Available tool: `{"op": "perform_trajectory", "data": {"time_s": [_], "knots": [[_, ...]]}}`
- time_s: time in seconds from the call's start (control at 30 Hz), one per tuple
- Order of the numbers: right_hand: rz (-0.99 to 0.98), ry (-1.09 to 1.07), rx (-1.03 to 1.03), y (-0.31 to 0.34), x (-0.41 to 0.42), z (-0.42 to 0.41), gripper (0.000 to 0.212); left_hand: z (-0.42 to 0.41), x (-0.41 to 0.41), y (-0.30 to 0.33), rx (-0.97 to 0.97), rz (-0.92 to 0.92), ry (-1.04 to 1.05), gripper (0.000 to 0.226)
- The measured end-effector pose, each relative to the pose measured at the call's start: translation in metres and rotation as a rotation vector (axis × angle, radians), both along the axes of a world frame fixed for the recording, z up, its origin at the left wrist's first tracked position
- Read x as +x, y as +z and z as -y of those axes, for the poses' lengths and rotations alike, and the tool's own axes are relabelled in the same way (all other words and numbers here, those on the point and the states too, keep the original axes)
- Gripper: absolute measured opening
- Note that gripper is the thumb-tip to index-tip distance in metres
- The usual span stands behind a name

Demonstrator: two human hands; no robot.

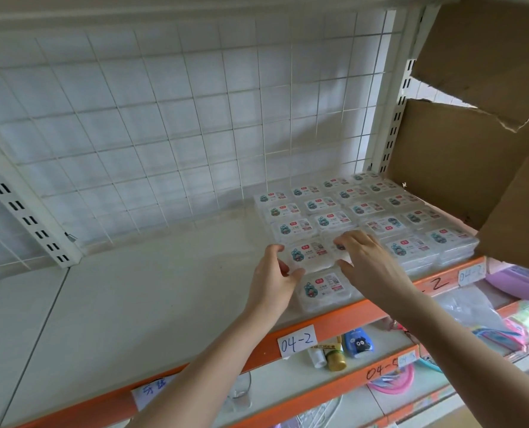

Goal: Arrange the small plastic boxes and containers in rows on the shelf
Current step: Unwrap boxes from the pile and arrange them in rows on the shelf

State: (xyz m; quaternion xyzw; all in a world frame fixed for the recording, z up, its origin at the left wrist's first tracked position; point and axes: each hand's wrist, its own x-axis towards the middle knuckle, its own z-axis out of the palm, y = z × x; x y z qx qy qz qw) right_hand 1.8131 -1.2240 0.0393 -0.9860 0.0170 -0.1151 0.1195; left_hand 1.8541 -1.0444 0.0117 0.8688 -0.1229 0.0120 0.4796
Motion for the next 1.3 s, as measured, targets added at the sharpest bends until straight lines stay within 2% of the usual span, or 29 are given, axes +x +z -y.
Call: {"op": "perform_trajectory", "data": {"time_s": [0.17, 0.4, 0.87, 1.13, 1.3], "knots": [[-0.033, -0.006, -0.021, -0.001, 0.005, 0.006, 0.055, 0.001, 0.006, 0.000, -0.011, -0.003, -0.008, 0.047], [0.010, 0.007, 0.028, -0.005, 0.011, 0.009, 0.053, -0.001, 0.009, 0.003, -0.031, -0.055, -0.036, 0.050], [-0.016, -0.042, 0.052, 0.005, 0.019, -0.003, 0.033, -0.010, 0.016, 0.011, -0.016, -0.137, -0.114, 0.055], [0.057, -0.078, 0.081, 0.023, 0.026, -0.062, 0.027, -0.060, 0.011, 0.007, -0.040, -0.073, -0.048, 0.030], [0.043, 0.040, 0.056, 0.027, 0.038, -0.142, 0.025, -0.131, 0.008, 0.012, 0.039, -0.027, -0.018, 0.018]]}}
